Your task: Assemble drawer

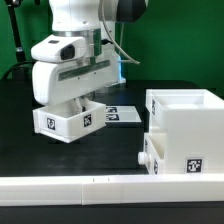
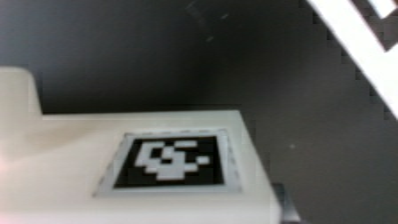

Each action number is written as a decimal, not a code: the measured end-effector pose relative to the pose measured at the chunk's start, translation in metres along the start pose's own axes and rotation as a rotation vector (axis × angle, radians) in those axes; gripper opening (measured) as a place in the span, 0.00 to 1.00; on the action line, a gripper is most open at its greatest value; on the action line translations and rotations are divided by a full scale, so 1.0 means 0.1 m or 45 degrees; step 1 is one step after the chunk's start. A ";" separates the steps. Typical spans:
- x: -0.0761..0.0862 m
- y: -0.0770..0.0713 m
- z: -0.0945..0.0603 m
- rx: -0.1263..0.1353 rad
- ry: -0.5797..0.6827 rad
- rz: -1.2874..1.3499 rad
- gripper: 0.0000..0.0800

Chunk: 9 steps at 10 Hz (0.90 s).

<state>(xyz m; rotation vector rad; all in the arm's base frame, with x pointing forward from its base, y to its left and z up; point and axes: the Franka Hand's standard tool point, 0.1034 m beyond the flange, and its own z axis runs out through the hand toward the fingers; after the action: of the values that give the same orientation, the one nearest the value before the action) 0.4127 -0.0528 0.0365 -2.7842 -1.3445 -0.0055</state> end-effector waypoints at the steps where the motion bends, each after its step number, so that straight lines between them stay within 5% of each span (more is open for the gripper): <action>1: 0.06 0.10 -0.05 -0.008 -0.003 -0.148 0.05; 3: 0.20 0.33 -0.19 -0.029 -0.007 -0.346 0.05; 7: 0.18 0.36 -0.19 -0.032 -0.027 -0.658 0.05; 9: 0.24 0.49 -0.20 -0.040 -0.024 -0.743 0.05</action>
Offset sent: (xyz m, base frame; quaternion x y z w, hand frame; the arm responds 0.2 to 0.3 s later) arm 0.0367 0.0002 0.0239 -0.0113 -0.0438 -0.2035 0.9780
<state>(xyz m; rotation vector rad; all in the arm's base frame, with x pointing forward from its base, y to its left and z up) 0.4662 -0.0650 0.0548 -2.3090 -2.1150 -0.0223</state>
